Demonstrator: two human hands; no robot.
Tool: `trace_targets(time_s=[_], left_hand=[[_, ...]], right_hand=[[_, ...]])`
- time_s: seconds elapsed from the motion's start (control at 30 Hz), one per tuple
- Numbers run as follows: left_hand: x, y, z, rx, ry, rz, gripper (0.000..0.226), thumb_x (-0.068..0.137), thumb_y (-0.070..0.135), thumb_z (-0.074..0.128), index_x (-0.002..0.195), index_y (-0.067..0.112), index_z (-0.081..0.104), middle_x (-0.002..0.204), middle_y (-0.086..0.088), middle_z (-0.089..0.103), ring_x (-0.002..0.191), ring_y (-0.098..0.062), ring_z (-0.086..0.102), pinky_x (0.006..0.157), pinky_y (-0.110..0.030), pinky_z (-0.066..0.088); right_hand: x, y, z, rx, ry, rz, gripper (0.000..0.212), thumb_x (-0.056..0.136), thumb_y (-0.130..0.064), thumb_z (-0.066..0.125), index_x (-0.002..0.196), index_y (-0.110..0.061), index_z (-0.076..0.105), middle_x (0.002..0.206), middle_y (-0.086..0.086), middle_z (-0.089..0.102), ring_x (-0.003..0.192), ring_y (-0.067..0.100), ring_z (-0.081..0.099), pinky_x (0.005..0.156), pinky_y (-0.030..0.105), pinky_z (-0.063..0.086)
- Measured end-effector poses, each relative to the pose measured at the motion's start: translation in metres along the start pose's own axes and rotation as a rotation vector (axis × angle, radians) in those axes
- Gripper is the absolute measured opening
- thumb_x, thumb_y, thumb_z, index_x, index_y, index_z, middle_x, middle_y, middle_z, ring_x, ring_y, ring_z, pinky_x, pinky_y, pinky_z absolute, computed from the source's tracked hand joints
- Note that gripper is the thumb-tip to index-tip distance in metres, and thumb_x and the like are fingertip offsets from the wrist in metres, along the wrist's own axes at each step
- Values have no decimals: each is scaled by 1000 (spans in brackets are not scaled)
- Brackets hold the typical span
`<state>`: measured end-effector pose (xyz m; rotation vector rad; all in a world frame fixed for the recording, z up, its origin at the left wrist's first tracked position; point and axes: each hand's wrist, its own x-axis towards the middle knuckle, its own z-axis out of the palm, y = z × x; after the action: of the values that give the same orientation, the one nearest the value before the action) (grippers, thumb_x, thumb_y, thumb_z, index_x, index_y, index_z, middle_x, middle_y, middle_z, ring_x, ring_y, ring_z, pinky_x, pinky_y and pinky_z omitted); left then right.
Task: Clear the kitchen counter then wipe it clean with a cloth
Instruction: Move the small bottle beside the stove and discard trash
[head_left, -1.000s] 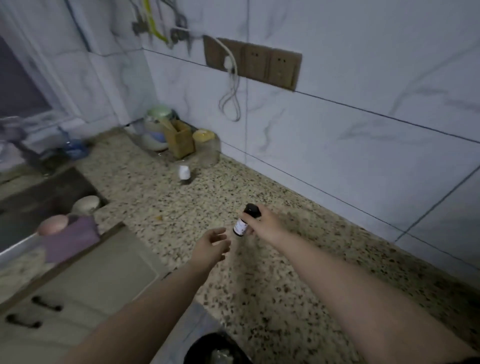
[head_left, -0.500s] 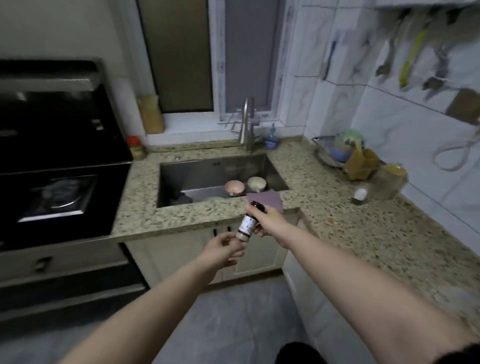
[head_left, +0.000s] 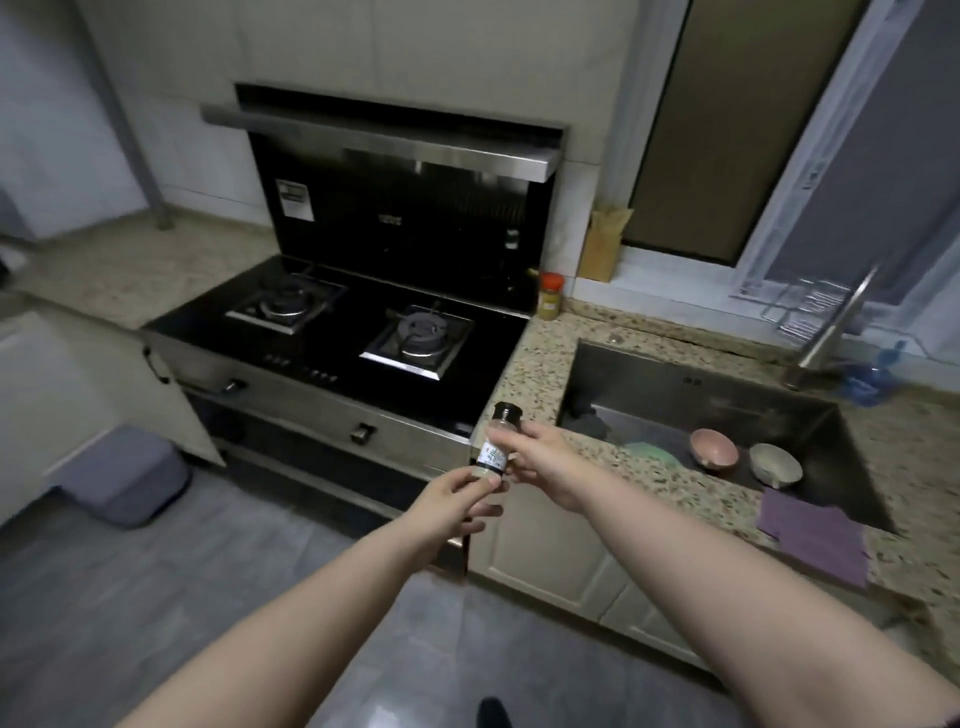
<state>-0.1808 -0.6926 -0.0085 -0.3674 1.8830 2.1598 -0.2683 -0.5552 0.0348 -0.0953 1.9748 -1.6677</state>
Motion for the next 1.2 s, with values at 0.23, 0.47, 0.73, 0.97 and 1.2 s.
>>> trace_targets(time_s=[0.23,0.47,0.73,0.97,1.2], left_hand=[[44,28,-86,-32,185,10,36,91,29,67,121,9,62,80,-2,49,70,-12,53,63,-24,37],[75,53,-151,-145,389,-1,20,93,26,64,107,11,63,64,12,58,67,-11,51,59,-20,37],[80,58,-255,-212,697,-17,23,88,24,71,106,11,66,84,-4,65,85,-23,54,71,-29,45],[71,71,-371,-124,698,-25,33,81,27,78,112,20,66,92,2,73,90,-16,68,74,-26,51],[61,100,-493,-64,656,-20,42,74,29,84,111,19,66,88,-2,70,79,-12,64,77,-32,49]], right_hand=[[109,-42,53,-136,-270,-41,35,77,-14,82,109,-15,66,85,0,72,58,4,61,55,19,44],[199,-87,110,-331,-496,-95,40,80,-23,81,115,-14,63,96,1,71,73,5,64,56,12,46],[268,-101,226,-419,-662,-145,37,74,-24,86,105,-15,68,58,-16,61,62,1,57,65,18,46],[313,-123,328,-465,-691,-175,37,77,-22,83,109,-13,66,49,-20,58,53,-6,54,63,14,42],[349,-159,431,-493,-644,-238,55,66,-35,88,109,-9,65,65,-5,50,65,11,48,66,29,42]])
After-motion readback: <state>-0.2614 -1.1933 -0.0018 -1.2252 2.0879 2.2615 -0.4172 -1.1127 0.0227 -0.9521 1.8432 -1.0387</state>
